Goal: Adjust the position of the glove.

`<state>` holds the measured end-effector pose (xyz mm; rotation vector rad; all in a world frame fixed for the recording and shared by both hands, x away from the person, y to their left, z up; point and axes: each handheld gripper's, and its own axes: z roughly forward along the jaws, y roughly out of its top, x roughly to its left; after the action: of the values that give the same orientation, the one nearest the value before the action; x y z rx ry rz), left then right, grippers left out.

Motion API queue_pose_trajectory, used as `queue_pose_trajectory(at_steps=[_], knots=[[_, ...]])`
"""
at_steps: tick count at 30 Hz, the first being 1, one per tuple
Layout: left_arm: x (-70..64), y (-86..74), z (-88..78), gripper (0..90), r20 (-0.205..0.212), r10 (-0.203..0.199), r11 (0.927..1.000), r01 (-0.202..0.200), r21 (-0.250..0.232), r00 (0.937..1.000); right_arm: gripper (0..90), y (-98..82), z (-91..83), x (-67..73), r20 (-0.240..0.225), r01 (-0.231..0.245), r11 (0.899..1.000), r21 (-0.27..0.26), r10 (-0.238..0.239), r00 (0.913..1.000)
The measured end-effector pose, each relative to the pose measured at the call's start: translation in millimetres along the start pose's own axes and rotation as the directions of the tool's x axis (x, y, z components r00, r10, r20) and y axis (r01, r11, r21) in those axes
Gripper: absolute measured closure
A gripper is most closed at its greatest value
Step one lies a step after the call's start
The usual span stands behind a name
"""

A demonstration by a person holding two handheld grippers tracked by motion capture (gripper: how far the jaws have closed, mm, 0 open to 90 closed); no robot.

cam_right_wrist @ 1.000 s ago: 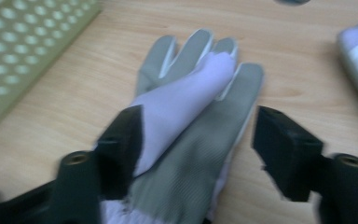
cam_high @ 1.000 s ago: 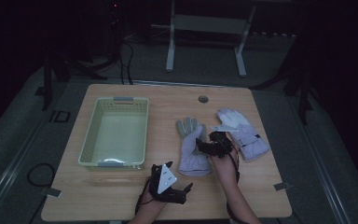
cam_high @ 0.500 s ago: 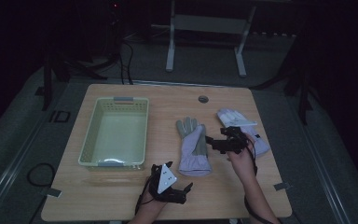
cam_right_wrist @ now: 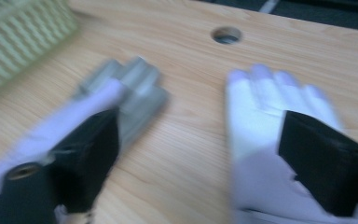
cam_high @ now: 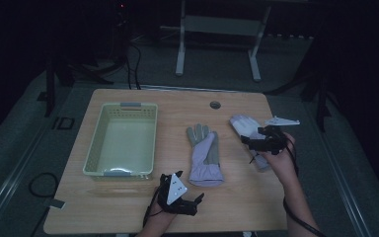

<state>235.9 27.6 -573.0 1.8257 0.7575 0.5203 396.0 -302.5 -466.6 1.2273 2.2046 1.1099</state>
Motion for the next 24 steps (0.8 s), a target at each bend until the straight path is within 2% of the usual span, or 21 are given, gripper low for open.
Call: queue_pose_trajectory(at_steps=[2, 4, 5, 8, 10, 14, 19, 20, 24], knots=[[0.1, 0.0, -0.1, 0.0, 0.000, 0.001, 1.0000, -0.001, 0.000, 1.0000, 22.6, -1.1, 1.1, -10.7, 0.033, 0.030, 0.999, 0.018, -0.031, 0.9990], [0.0, 0.0, 0.0, 0.0, 0.000, 0.001, 1.0000, -0.001, 0.001, 1.0000, 27.4, -1.4, 2.2, -22.6, 0.034, 0.035, 0.999, 0.030, -0.036, 0.9988], [0.0, 0.0, 0.0, 0.0, 0.000, 0.001, 1.0000, -0.001, 0.000, 1.0000, 33.4, -1.0, 2.3, -28.0, 0.045, 0.036, 0.999, 0.039, -0.037, 0.9983], [0.0, 0.0, 0.0, 0.0, 0.000, 0.000, 1.0000, 0.000, 0.000, 1.0000, 40.6, 1.5, 2.7, -44.2, 0.068, 0.017, 0.997, 0.075, -0.022, 0.9974], [0.2, 0.0, 0.0, 0.0, 0.000, 0.001, 1.0000, -0.001, 0.001, 1.0000, 43.3, 2.6, 4.0, -51.9, 0.075, 0.026, 0.994, 0.102, -0.034, 0.9966], [0.6, 0.0, 0.0, 0.0, 0.003, -0.003, 1.0000, 0.003, 0.002, 1.0000, 43.9, 0.9, 11.0, -62.4, 0.062, 0.053, 0.987, 0.150, -0.063, 0.9961], [0.6, 0.0, 0.0, 0.0, 0.001, -0.003, 1.0000, 0.003, 0.001, 1.0000, 44.6, -6.7, 21.9, -73.7, 0.035, 0.023, 0.984, 0.179, -0.030, 0.9989], [0.6, 0.0, 0.0, 0.0, 0.001, -0.003, 1.0000, 0.003, 0.002, 1.0000, 46.7, -12.2, 28.6, -78.3, 0.021, 0.017, 0.980, 0.198, -0.022, 0.9995], [1.0, 0.1, 0.0, 0.0, 0.003, -0.005, 1.0000, 0.005, 0.003, 1.0000, 48.3, -19.7, 40.5, -85.9, 0.026, 0.021, 0.972, 0.234, -0.028, 0.9993]])
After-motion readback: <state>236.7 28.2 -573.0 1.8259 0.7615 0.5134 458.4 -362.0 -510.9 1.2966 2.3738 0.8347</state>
